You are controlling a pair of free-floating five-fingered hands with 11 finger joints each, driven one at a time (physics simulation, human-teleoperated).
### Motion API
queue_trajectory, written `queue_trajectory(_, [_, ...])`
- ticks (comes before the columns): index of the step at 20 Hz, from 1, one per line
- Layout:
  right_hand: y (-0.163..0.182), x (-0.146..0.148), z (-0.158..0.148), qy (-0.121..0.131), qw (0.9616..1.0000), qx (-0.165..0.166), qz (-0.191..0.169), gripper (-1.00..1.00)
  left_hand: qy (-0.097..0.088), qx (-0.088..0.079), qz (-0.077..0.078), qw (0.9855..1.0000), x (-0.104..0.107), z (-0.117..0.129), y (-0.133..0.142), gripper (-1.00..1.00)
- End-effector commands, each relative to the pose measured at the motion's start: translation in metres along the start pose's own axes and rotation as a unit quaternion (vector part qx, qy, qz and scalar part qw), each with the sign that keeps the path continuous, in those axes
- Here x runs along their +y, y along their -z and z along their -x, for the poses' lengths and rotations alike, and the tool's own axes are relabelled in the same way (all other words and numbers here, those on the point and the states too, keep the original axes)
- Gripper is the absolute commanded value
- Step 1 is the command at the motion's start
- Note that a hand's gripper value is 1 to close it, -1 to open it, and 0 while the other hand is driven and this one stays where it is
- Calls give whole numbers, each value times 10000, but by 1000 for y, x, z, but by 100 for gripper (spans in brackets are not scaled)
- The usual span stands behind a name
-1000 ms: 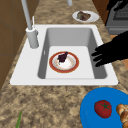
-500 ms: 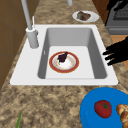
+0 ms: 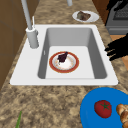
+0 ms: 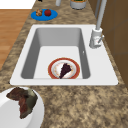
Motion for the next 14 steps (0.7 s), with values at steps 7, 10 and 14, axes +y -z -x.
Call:
queue_trajectory(7, [0,0,0,0,10000,0,0,0,107,462,-190,9987,-24,-17,28,-100])
queue_trajectory(10, [0,0,0,0,10000,0,0,0,71,522,-100,9986,-28,-27,32,-100])
queue_trajectory(14, [0,0,0,0,10000,0,0,0,44,570,-17,9984,-32,-42,39,-100])
